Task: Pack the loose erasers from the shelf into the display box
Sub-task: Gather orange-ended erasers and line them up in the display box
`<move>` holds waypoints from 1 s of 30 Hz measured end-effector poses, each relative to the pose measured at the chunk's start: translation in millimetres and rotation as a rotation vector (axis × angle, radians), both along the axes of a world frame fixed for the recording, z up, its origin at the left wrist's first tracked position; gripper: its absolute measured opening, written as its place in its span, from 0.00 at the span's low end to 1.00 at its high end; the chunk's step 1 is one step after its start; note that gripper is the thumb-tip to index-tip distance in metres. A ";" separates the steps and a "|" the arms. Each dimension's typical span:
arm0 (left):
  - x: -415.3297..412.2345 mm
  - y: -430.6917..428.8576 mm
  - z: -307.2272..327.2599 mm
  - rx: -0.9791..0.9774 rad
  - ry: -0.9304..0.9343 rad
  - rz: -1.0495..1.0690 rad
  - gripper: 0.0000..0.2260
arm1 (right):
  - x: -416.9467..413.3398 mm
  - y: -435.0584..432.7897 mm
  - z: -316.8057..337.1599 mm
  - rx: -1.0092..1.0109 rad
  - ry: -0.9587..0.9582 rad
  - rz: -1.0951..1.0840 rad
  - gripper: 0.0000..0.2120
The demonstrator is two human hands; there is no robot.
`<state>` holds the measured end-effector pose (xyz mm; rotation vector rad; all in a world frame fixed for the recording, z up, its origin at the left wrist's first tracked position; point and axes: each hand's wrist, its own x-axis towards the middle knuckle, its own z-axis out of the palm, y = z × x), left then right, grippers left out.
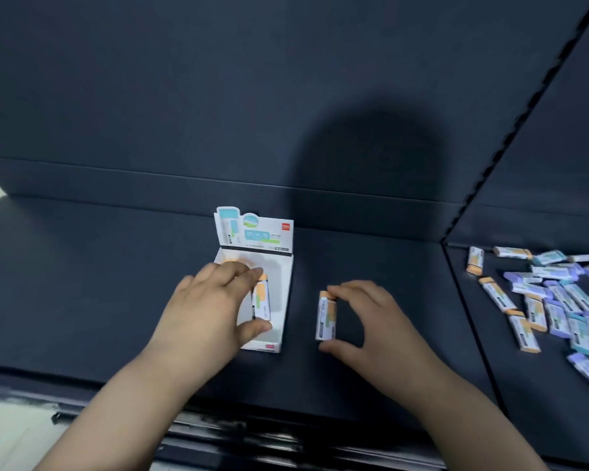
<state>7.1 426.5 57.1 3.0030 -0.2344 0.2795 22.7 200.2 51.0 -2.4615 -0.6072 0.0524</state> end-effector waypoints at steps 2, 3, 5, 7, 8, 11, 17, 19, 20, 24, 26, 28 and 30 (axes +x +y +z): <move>6.9 21.7 0.0 -0.018 -0.002 0.000 0.31 | 3.3 15.5 -1.6 -0.003 -0.018 -0.021 0.31; 11.1 32.4 0.0 -0.024 -0.001 -0.015 0.30 | 5.0 24.0 -2.7 0.001 -0.029 -0.038 0.32; 19.4 45.6 2.8 -0.035 0.014 -0.068 0.29 | 6.9 40.5 -3.5 0.009 -0.032 -0.077 0.32; 28.8 56.0 6.5 -0.079 0.031 -0.127 0.29 | 9.8 59.9 -4.6 0.007 -0.033 -0.144 0.32; 33.3 60.4 7.1 -0.100 0.040 -0.161 0.30 | 12.1 69.3 -5.7 0.013 -0.054 -0.180 0.32; 48.0 68.2 2.6 -0.100 0.074 -0.276 0.31 | 17.5 90.4 -4.9 -0.005 -0.071 -0.242 0.32; 65.1 66.4 -8.4 -0.128 0.060 -0.372 0.29 | 26.6 107.7 1.4 -0.139 -0.053 -0.254 0.32; 68.1 59.2 -14.4 -0.114 0.054 -0.369 0.26 | 34.6 111.8 0.4 -0.198 -0.058 -0.243 0.32; 68.8 56.1 -15.7 -0.100 0.051 -0.365 0.25 | 39.3 113.8 -0.6 -0.227 -0.063 -0.230 0.32; 70.9 43.0 -30.7 -0.064 0.084 -0.264 0.20 | 54.2 118.0 -17.0 -0.332 -0.075 -0.160 0.27; 70.4 39.9 -36.6 -0.054 0.123 -0.247 0.18 | 56.5 119.0 -24.9 -0.353 -0.122 -0.137 0.22; 69.7 37.7 -35.1 -0.051 0.122 -0.232 0.18 | 57.9 118.2 -29.2 -0.402 -0.201 -0.118 0.19; 66.5 36.8 -34.5 -0.022 0.177 -0.224 0.21 | 59.2 117.2 -30.0 -0.457 -0.235 -0.125 0.20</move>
